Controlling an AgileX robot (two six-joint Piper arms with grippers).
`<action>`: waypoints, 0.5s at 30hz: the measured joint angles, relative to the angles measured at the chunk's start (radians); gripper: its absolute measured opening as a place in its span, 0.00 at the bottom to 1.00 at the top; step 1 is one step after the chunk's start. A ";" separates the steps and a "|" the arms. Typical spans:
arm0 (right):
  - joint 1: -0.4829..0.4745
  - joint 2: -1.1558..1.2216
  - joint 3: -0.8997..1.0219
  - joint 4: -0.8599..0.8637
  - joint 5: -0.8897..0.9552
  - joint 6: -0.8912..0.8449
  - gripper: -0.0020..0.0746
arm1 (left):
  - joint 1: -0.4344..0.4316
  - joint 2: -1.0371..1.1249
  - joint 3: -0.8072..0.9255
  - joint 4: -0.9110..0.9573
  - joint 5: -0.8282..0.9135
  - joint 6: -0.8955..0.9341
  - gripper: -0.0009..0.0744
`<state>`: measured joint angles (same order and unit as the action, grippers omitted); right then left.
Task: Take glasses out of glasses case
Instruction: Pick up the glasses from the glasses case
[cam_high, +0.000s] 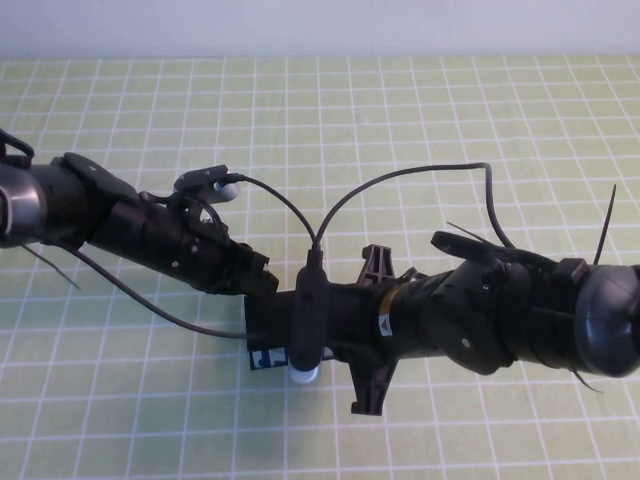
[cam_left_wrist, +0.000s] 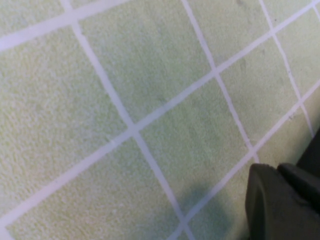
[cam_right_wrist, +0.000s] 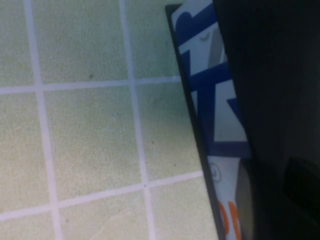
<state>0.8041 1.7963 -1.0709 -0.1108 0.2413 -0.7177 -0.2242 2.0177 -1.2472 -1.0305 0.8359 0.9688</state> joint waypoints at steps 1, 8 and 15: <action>0.000 0.000 -0.001 -0.003 0.000 -0.003 0.12 | 0.000 0.000 0.000 0.000 -0.002 0.000 0.01; 0.000 -0.002 -0.007 -0.005 -0.002 -0.002 0.05 | 0.000 0.000 -0.005 0.000 -0.010 0.000 0.01; 0.000 -0.036 -0.036 -0.006 0.035 0.012 0.03 | 0.000 0.000 -0.005 -0.002 -0.012 0.000 0.01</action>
<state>0.8041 1.7604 -1.1073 -0.1164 0.2758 -0.7059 -0.2242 2.0177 -1.2526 -1.0322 0.8235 0.9688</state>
